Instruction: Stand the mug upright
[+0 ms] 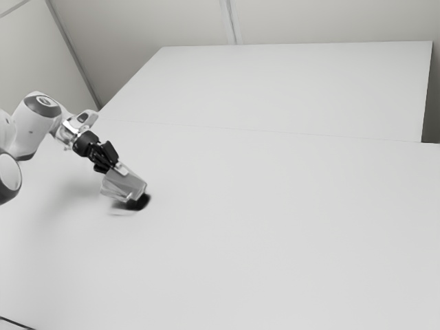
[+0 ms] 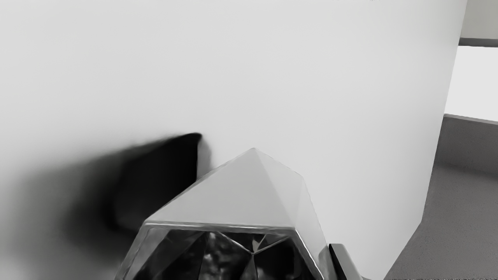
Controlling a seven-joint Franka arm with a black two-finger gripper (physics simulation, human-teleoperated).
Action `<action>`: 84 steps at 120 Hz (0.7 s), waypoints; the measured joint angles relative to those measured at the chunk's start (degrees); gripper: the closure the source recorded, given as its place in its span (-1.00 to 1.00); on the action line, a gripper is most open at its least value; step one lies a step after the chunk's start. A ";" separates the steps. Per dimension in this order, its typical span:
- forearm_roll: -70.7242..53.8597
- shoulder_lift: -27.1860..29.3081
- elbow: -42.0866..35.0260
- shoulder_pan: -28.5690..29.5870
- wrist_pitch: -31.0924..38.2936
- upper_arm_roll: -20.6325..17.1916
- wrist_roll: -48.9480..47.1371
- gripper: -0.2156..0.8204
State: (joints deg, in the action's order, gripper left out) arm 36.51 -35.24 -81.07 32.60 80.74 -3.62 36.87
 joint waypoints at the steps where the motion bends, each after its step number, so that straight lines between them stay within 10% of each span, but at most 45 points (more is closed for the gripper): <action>1: -0.06 0.21 -0.04 -0.05 0.01 -0.06 -0.03 0.87; 84: -19.97 32.83 -23.10 -29.85 10.58 5.90 -10.03 0.92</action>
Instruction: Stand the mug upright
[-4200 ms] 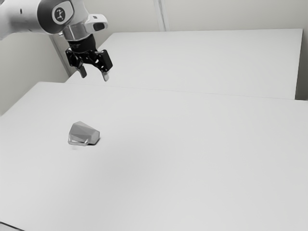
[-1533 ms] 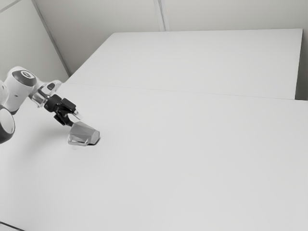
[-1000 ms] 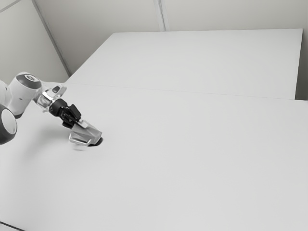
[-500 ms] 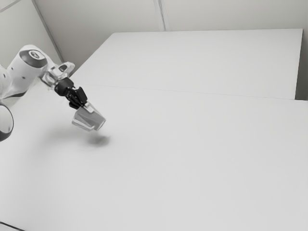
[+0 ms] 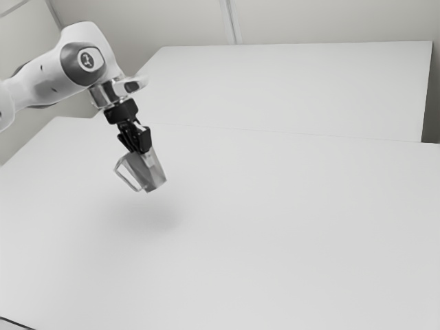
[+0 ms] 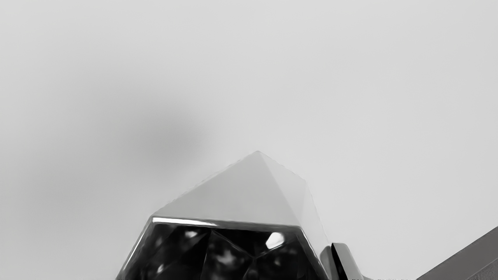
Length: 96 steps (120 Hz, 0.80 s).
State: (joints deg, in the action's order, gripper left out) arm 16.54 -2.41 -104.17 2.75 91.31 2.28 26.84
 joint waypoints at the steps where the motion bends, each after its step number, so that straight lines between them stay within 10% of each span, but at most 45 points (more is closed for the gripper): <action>1: -0.22 0.46 -0.53 -0.21 0.30 -0.05 -0.19 0.92; 96: -23.29 15.63 -33.70 -2.48 35.29 -9.48 -22.84 0.91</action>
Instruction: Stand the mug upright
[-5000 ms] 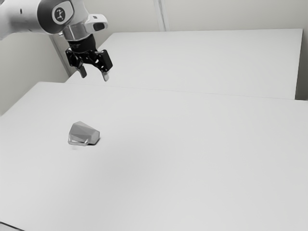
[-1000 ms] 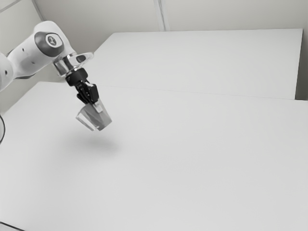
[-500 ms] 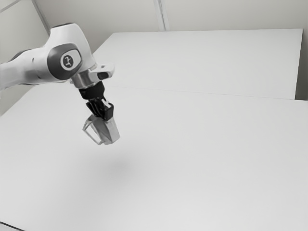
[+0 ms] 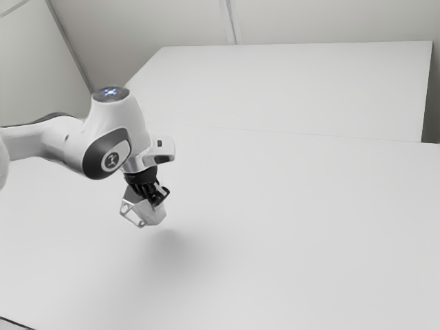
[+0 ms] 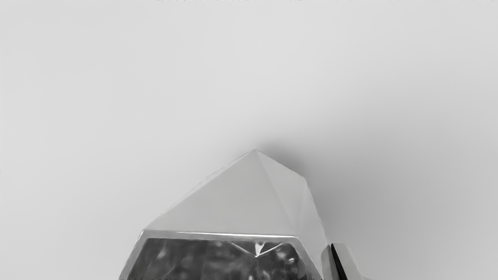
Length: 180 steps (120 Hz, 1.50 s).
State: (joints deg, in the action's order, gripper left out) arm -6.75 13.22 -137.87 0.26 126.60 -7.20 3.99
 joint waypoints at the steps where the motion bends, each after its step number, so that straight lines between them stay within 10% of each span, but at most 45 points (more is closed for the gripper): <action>1: -0.11 -0.04 -0.13 0.03 0.34 0.00 -0.19 0.91; 112: -1.75 -8.73 -2.66 0.50 11.26 0.08 -11.57 0.91; 180: -0.05 -6.74 -0.30 0.40 10.58 0.15 -11.58 -0.29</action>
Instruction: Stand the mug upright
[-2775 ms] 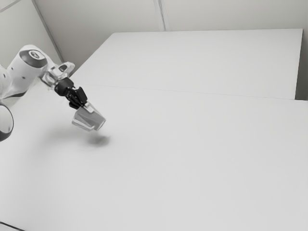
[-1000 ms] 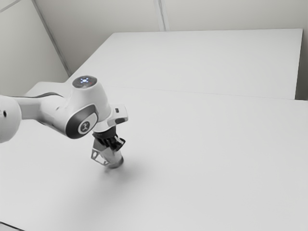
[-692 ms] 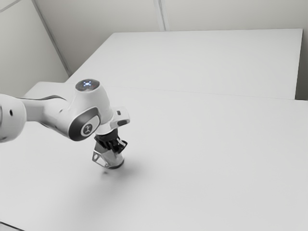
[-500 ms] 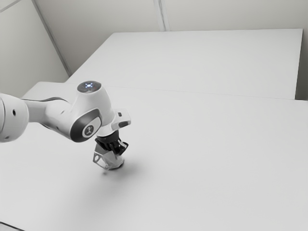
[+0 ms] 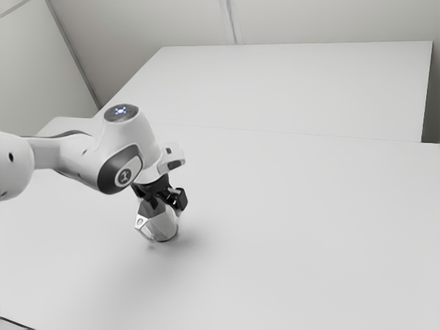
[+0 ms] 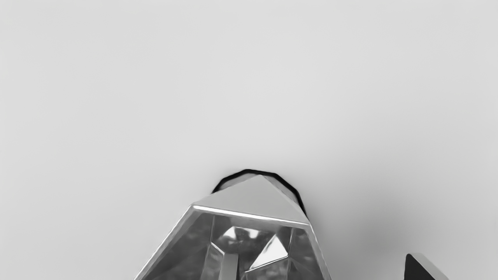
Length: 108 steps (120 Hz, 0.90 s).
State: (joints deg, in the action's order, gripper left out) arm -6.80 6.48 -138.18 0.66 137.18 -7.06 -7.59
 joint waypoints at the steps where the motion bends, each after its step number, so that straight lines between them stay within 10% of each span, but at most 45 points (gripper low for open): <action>1: 0.01 0.02 0.19 -0.01 -0.11 0.00 0.01 -0.30; 108: 3.73 -4.03 38.88 -1.17 -40.51 -0.38 0.02 -0.58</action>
State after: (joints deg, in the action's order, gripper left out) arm -3.07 2.46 -99.30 -0.51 96.67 -7.43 -7.57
